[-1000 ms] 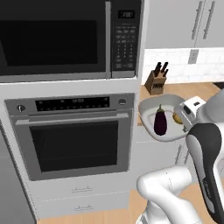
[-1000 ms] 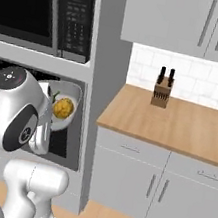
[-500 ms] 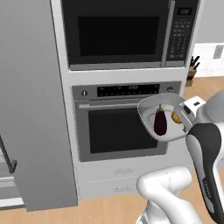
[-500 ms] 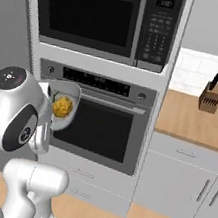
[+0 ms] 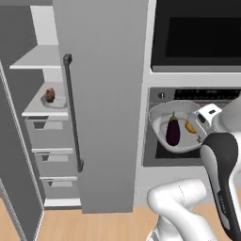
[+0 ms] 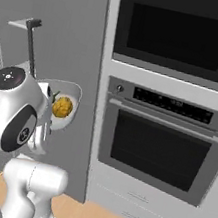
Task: Take the meat container that has the steak and place it on the second highest rack of the freezer. Then take the vegetable container that has the squash and eggplant and place it on the highest rack of the freezer.
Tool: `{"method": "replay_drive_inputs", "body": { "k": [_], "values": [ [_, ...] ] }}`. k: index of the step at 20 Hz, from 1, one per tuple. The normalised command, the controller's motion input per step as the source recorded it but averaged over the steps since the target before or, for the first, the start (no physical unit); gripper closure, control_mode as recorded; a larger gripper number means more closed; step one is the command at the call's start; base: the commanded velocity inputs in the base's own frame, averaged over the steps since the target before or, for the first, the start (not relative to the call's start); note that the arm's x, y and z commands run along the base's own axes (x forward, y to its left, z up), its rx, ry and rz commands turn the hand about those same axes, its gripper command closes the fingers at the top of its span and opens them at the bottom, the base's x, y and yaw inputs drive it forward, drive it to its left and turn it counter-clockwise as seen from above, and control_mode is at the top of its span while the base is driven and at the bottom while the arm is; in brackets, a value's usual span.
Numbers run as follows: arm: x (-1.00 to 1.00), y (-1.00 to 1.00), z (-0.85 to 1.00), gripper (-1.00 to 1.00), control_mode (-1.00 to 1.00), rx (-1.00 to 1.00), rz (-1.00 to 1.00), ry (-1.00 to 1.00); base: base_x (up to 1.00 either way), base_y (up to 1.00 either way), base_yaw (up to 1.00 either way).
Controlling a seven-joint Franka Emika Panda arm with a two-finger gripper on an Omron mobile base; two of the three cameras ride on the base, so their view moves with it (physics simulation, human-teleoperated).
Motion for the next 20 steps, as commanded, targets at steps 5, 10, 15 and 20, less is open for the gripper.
{"method": "replay_drive_inputs", "body": {
  "k": [5, 10, 15, 20],
  "values": [
    [0.00, 0.00, 0.00, 1.00, 1.00, 0.00, 0.00, 0.00, 0.00, 1.00, 0.43],
    [0.00, 0.00, 0.00, 1.00, 1.00, 0.00, 0.00, 0.00, 0.25, 0.85, 0.34],
    [0.00, 0.00, 0.00, 1.00, 1.00, 0.00, 0.00, 0.00, 0.33, 0.20, 0.05],
    [0.00, 0.00, 0.00, 1.00, 1.00, 0.00, 0.00, 0.00, 0.74, 0.03, -0.01]
  ]
}}
